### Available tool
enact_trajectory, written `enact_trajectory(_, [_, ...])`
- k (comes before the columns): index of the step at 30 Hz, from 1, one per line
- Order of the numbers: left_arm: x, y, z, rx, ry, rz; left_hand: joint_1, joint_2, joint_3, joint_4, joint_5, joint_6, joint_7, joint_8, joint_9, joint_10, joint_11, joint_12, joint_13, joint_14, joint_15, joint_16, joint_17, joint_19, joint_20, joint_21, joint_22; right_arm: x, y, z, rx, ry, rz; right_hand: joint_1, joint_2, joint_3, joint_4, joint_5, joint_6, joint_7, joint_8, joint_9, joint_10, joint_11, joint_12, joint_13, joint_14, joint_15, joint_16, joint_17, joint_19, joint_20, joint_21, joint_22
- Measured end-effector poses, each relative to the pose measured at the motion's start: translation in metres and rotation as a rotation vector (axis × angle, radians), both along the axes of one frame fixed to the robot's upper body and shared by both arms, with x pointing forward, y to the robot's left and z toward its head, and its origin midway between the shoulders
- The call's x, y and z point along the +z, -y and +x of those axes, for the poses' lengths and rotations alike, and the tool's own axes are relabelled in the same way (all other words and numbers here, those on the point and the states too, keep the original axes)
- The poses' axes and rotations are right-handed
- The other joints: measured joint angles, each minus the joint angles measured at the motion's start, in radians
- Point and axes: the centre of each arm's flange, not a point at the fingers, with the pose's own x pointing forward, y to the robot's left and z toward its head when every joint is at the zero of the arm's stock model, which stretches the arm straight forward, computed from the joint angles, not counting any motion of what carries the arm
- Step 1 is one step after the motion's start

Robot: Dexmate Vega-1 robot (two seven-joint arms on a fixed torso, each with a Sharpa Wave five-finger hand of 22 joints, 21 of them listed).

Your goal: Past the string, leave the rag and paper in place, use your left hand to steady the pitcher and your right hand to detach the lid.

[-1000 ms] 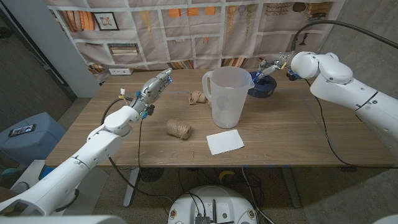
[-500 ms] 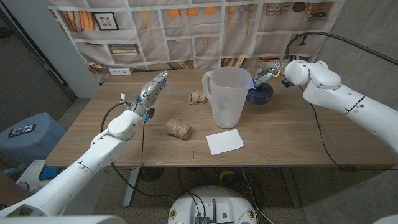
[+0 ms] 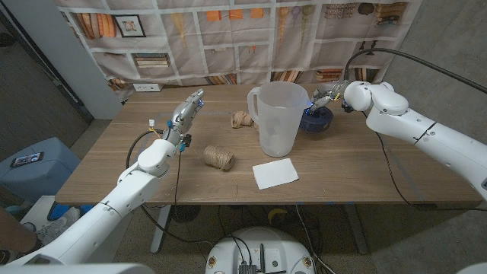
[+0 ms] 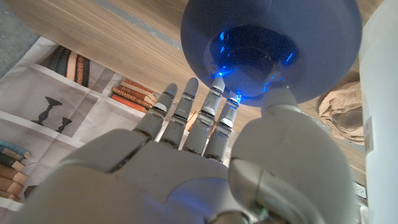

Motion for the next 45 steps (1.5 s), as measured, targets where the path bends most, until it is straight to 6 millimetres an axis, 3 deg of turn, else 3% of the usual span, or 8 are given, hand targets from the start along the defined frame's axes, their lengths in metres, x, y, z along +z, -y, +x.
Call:
enact_trajectory(10, [-0.006,0.001,0.002,0.008,0.000,-0.030,0.012,0.012,0.031,-0.023,0.000,0.047,0.003,0.004,0.000,0.030,-0.002,0.000,0.000,0.023,-0.002,0.000,0.000,0.015,0.004,0.000,0.000,-0.012,-0.002,0.013,-0.011,-0.011,-0.013,-0.006,0.006,-0.003,0.003,-0.002,0.000,0.000,0.000,0.000,0.000,0.000,0.000,0.000,0.000,0.000,-0.008,-0.001,0.000,0.000,0.000,0.000])
enact_trajectory(16, [-0.007,0.001,0.002,0.014,0.000,-0.034,0.018,0.018,0.048,-0.032,0.000,0.065,0.005,0.004,0.000,0.048,-0.020,0.006,0.000,0.039,-0.007,0.000,0.000,0.025,0.004,0.000,0.000,-0.015,-0.003,0.018,-0.016,-0.016,-0.023,-0.007,0.007,-0.007,0.007,0.001,-0.005,-0.005,0.000,0.000,-0.007,-0.007,0.000,0.000,0.000,0.000,-0.020,-0.006,0.000,0.000,0.000,0.000])
enact_trajectory(22, [-0.009,-0.002,0.000,0.031,0.001,-0.048,0.018,0.017,0.057,-0.041,0.000,0.088,0.009,0.010,0.000,0.060,-0.032,0.009,0.000,0.051,-0.011,0.000,0.000,0.032,0.000,0.000,0.000,-0.016,-0.007,0.024,-0.020,-0.019,-0.033,-0.015,-0.002,-0.020,0.005,0.013,-0.032,-0.032,0.000,0.002,-0.023,-0.023,-0.009,-0.001,-0.003,-0.002,-0.040,-0.014,0.007,0.008,0.000,0.000])
enact_trajectory(27, [-0.011,-0.004,-0.002,0.041,0.002,-0.055,0.018,0.018,0.071,-0.046,0.000,0.124,0.014,0.012,0.000,0.078,-0.039,0.009,0.000,0.066,-0.011,0.000,0.000,0.039,0.000,0.000,0.000,-0.018,-0.010,0.026,-0.025,-0.027,-0.045,-0.060,-0.034,-0.038,0.013,0.024,-0.071,-0.037,-0.028,0.025,-0.055,-0.031,-0.011,0.008,-0.022,0.000,-0.049,-0.011,0.002,0.013,0.000,0.000])
enact_trajectory(37, [-0.011,-0.007,-0.003,0.046,0.009,-0.063,0.018,0.017,0.082,-0.050,0.000,0.133,0.016,0.012,0.002,0.096,-0.046,0.009,0.000,0.075,-0.018,0.000,0.000,0.046,0.000,0.000,0.000,-0.019,-0.012,0.026,-0.041,-0.039,-0.059,-0.123,-0.098,-0.067,0.021,0.079,-0.207,-0.034,-0.104,-0.003,-0.215,-0.023,-0.023,0.014,-0.105,0.004,-0.095,0.002,-0.021,0.034,0.000,0.000])
enact_trajectory(41, [-0.011,-0.008,-0.004,0.047,0.009,-0.065,0.018,0.017,0.086,-0.054,0.000,0.142,0.017,0.012,0.003,0.096,-0.046,0.009,0.000,0.075,-0.018,0.000,0.000,0.050,0.004,0.000,0.000,-0.020,-0.011,0.026,-0.051,-0.050,-0.061,-0.138,-0.112,-0.077,0.022,0.105,-0.252,-0.035,-0.128,-0.004,-0.272,-0.019,-0.027,0.017,-0.133,0.003,-0.113,0.003,-0.034,0.027,0.000,0.000])
enact_trajectory(45, [-0.011,-0.009,-0.004,0.045,0.012,-0.065,0.018,0.017,0.092,-0.051,-0.005,0.142,0.017,0.012,0.003,0.096,-0.046,0.009,0.000,0.080,-0.023,0.000,0.000,0.055,-0.002,0.000,0.000,-0.020,-0.013,0.025,-0.052,-0.055,-0.061,-0.153,-0.127,-0.086,0.031,0.132,-0.317,-0.034,-0.161,-0.004,-0.341,-0.003,-0.027,0.017,-0.171,0.005,-0.131,0.008,-0.045,0.038,0.000,0.000])
